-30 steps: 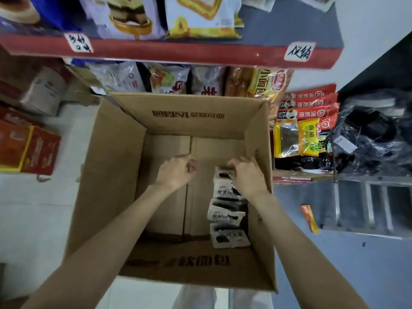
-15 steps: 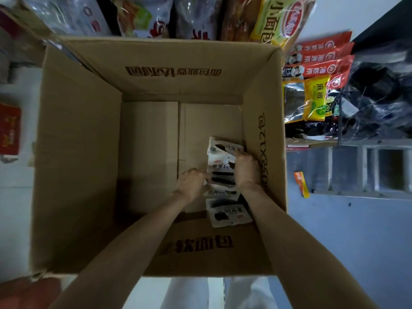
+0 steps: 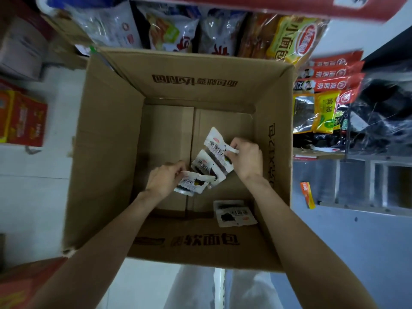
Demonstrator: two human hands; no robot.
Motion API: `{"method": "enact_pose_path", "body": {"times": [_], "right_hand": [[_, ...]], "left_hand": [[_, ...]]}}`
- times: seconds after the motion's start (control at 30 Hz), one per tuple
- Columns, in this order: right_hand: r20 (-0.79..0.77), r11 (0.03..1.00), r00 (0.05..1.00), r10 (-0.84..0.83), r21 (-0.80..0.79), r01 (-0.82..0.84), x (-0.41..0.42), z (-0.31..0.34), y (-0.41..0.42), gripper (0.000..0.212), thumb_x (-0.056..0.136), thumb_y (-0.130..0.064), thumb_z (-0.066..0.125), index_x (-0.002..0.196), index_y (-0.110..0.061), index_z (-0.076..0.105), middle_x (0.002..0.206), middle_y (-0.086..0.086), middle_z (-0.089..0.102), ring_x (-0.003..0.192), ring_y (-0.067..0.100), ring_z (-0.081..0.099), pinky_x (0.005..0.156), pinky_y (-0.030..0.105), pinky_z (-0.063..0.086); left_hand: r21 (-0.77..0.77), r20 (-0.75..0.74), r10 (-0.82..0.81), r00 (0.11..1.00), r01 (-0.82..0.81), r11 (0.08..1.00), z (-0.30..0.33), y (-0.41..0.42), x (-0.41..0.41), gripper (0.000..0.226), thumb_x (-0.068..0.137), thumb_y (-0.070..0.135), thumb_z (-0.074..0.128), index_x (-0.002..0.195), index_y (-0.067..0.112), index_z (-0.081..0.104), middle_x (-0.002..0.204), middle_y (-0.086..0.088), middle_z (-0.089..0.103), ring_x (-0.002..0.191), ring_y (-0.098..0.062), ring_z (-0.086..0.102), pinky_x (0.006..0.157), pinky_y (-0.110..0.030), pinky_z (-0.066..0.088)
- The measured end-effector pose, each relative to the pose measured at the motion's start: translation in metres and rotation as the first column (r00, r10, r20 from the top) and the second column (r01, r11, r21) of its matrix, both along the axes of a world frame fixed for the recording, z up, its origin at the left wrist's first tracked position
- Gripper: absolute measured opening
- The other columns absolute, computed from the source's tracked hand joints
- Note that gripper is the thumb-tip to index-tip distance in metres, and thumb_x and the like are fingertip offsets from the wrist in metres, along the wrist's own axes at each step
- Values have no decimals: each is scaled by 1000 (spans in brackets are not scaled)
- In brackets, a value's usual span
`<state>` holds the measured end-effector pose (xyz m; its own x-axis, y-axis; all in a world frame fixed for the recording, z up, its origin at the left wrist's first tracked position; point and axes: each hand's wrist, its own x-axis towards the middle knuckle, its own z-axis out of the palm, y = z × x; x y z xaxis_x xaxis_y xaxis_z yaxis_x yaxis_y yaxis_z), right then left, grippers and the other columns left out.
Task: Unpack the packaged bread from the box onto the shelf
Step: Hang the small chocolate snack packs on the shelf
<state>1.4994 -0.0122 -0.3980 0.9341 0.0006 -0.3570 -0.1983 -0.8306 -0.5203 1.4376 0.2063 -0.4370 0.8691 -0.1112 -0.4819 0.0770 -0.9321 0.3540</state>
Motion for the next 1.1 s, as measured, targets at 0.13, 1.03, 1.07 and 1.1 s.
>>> {"method": "enact_pose_path", "body": {"times": [0.13,1.03,1.07,1.1], "right_hand": [[205,1000,979,11,9,-14,1,64,-23,15,85,-20,68,94,-8,65,94,8,67,81,25,62,62,26,38],[651,952,697,-302,168,255,119,304,-206,22,91,-34,58,101,-14,63,79,10,67,72,27,58,62,30,35],[661,952,686,-305,187,244,128,309,-206,22,92,-34,58,101,-15,62,81,6,66,72,24,57,62,29,35],[665,950,679,-311,207,233,138,313,-206,22,92,-34,57,100,-15,62,81,2,64,71,21,55,62,28,34]], "left_hand": [[-115,199,143,969,-122,986,55,5,3,14,95,27,53,101,18,62,82,-1,71,71,-18,66,58,-30,49],[-600,646,526,553,-58,798,337,-196,249,21,101,27,38,109,10,49,75,-7,65,62,-23,63,61,-35,44],[-616,625,553,551,-86,783,336,-199,261,22,101,27,38,109,10,49,80,-6,65,66,-25,64,63,-37,46],[-629,601,576,554,-117,769,333,-201,272,22,101,27,38,111,10,48,85,-5,65,72,-27,64,65,-39,47]]}}
